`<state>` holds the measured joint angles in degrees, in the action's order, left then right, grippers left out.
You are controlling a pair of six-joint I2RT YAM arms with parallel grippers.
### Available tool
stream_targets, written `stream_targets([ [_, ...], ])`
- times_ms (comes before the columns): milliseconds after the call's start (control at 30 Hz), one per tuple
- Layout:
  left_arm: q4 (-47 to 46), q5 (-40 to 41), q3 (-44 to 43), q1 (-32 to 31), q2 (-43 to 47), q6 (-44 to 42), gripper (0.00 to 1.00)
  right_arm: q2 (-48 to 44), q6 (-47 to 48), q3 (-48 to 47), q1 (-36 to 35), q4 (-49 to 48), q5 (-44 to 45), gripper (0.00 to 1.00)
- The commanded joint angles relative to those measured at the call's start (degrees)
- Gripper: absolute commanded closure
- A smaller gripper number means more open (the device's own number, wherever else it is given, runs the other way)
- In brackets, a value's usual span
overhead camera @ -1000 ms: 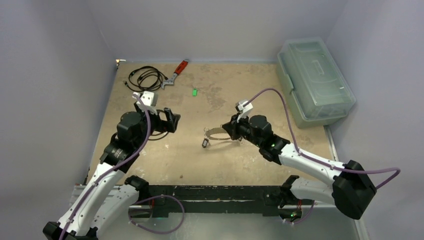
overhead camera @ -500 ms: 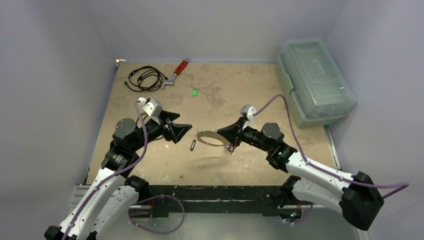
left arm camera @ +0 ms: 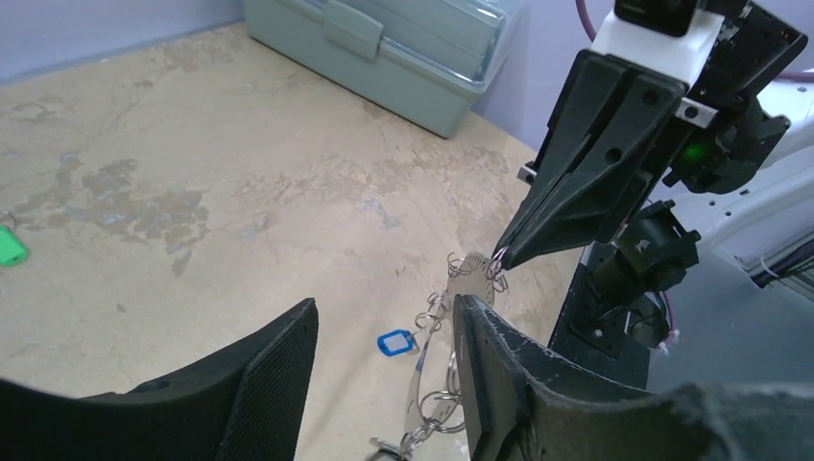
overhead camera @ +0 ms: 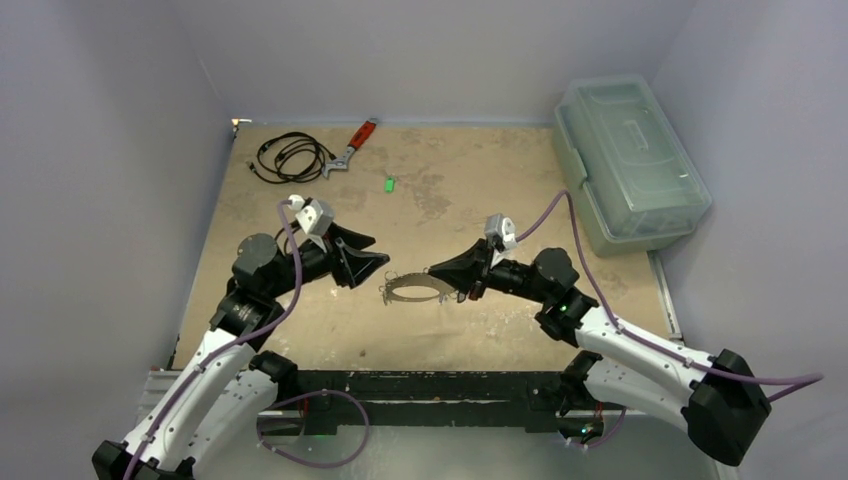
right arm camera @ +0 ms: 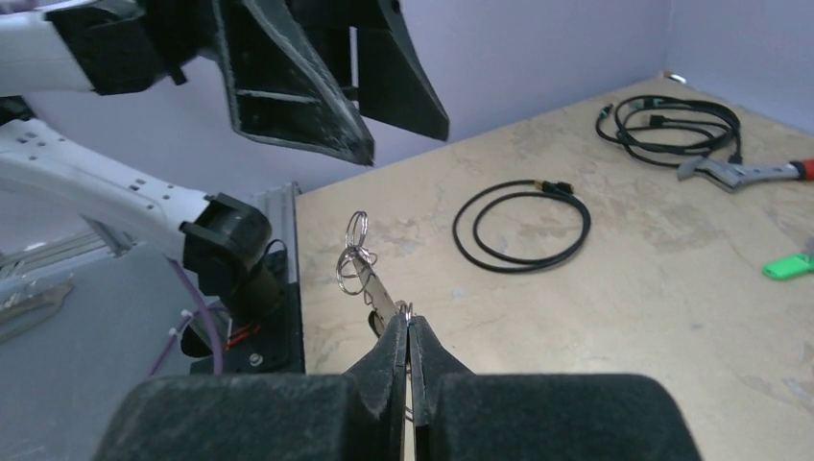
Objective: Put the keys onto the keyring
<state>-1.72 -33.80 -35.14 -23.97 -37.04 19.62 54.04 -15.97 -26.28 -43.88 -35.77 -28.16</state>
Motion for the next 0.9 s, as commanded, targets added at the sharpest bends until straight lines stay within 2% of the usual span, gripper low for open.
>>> stream_targets([
  [0,-4.6,-4.1,0.9,0.0,0.2,1.8,0.49,-1.3,0.0,-2.6,-0.2,-7.0,-4.5,1.0],
  [267,-10.3,-9.6,3.0,-1.4,0.2,5.4,0.51,1.6,-4.4,-4.1,-0.2,-13.4,-4.6,1.0],
  [867,-14.8,-10.5,5.8,-4.7,2.1,7.4,0.54,12.0,-15.9,-8.3,-0.3,-29.2,-6.8,1.0],
])
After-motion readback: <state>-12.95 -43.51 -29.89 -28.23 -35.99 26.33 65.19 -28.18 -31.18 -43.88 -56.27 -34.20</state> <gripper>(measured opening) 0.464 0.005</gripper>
